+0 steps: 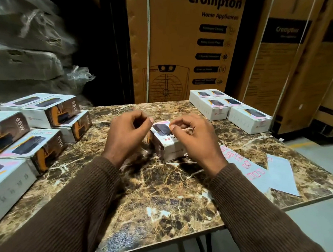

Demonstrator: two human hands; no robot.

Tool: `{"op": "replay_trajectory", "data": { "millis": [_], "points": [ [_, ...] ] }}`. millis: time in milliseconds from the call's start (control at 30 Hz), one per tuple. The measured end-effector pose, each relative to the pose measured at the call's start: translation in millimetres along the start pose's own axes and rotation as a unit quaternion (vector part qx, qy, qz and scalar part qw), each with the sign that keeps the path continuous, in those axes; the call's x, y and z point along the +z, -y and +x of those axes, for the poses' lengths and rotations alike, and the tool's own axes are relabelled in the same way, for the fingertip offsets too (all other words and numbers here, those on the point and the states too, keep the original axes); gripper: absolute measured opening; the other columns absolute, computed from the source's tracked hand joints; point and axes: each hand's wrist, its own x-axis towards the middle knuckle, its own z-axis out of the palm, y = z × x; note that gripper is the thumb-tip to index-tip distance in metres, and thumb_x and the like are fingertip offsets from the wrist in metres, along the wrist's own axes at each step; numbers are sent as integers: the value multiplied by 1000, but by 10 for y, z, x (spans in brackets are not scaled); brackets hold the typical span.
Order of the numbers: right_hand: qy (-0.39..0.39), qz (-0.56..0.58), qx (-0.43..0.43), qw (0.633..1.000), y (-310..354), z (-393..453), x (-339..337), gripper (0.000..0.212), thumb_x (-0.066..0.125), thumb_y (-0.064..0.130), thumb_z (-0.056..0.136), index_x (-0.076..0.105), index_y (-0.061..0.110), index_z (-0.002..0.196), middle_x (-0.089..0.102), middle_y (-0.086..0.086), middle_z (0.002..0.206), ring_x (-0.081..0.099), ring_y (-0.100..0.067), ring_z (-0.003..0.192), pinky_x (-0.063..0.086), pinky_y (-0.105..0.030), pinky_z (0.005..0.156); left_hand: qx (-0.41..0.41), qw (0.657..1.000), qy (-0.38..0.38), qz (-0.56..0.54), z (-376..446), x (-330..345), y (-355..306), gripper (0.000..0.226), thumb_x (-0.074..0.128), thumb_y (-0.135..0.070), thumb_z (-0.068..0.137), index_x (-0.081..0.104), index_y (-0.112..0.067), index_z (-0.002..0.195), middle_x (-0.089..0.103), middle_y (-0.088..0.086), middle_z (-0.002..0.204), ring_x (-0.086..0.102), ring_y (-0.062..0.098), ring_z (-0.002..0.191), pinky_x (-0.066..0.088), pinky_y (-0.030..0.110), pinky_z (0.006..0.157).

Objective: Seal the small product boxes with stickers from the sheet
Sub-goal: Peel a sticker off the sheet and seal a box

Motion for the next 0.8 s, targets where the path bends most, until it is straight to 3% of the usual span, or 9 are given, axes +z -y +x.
{"op": "replay_trajectory", "data": {
  "millis": [67, 133, 233, 333, 433, 567, 667, 733, 800],
  "points": [
    [28, -25, -52, 998, 40, -47, 33, 14, 67, 37, 98, 73, 25, 98, 63, 14, 103, 57, -7, 101, 48, -30, 89, 3, 1000, 13, -25, 136, 5, 18, 15, 68, -35, 101, 77, -23, 99, 74, -9, 94, 68, 7, 92, 53, 28, 77],
    [74, -59, -84, 992, 90, -95, 62, 19, 63, 48, 95, 68, 29, 96, 60, 16, 104, 52, -6, 106, 48, -39, 98, -2, 993, 80, -82, 311, 62, 43, 20, 64, -32, 105, 78, -22, 116, 76, -10, 114, 68, 4, 111, 53, 28, 94],
    [103, -110, -120, 981, 108, -123, 72, 19, 61, 47, 92, 68, 31, 97, 58, 15, 105, 42, -4, 105, 42, -48, 105, -21, 973, 179, -147, 462, 189, 40, 29, 51, -14, 109, 73, -13, 128, 73, -5, 129, 66, -1, 120, 49, 13, 97],
    [102, -121, -117, 980, 89, -106, 54, 6, 65, 33, 95, 68, 29, 98, 58, 13, 110, 42, -6, 110, 39, -50, 109, -74, 953, 206, -212, 470, 278, 83, 34, 44, -9, 109, 76, -9, 122, 77, -3, 123, 70, 6, 117, 53, 13, 87],
    [94, -168, -99, 976, 83, -71, 20, 8, 68, 27, 95, 70, 28, 102, 60, 12, 117, 45, -10, 117, 36, -45, 109, -127, 949, 163, -237, 435, 245, 178, 32, 47, -18, 111, 77, -8, 116, 78, 2, 115, 73, 12, 106, 56, 15, 75],
    [62, -205, -17, 977, 33, -32, -31, 14, 67, 18, 98, 75, 23, 107, 57, 8, 119, 42, -12, 119, 37, -36, 111, -100, 971, 120, -182, 433, 71, 401, 18, 60, -17, 107, 75, -10, 114, 74, 16, 106, 65, 22, 90, 54, 33, 85],
    [69, -203, 33, 976, -11, -35, -27, 29, 61, 15, 102, 69, 20, 129, 49, 6, 124, 40, -11, 122, 38, -36, 116, -119, 963, 163, -181, 355, -65, 417, 16, 68, -18, 101, 75, -16, 116, 76, 7, 100, 67, 22, 87, 55, 44, 89],
    [76, -148, 64, 984, 3, -47, -20, 34, 57, 16, 104, 64, 21, 137, 50, 6, 120, 45, -9, 117, 45, -37, 111, -118, 959, 191, -173, 279, -105, 351, 20, 72, -19, 98, 73, -17, 118, 77, 7, 104, 69, 24, 89, 58, 43, 88],
    [56, -81, 81, 992, 19, -52, -24, 31, 56, 18, 106, 65, 19, 135, 61, 2, 120, 60, -10, 105, 58, -36, 96, -122, 959, 185, -175, 210, -99, 315, 25, 74, -20, 97, 69, -17, 121, 77, 8, 99, 70, 22, 88, 60, 41, 86]
  ]
}}
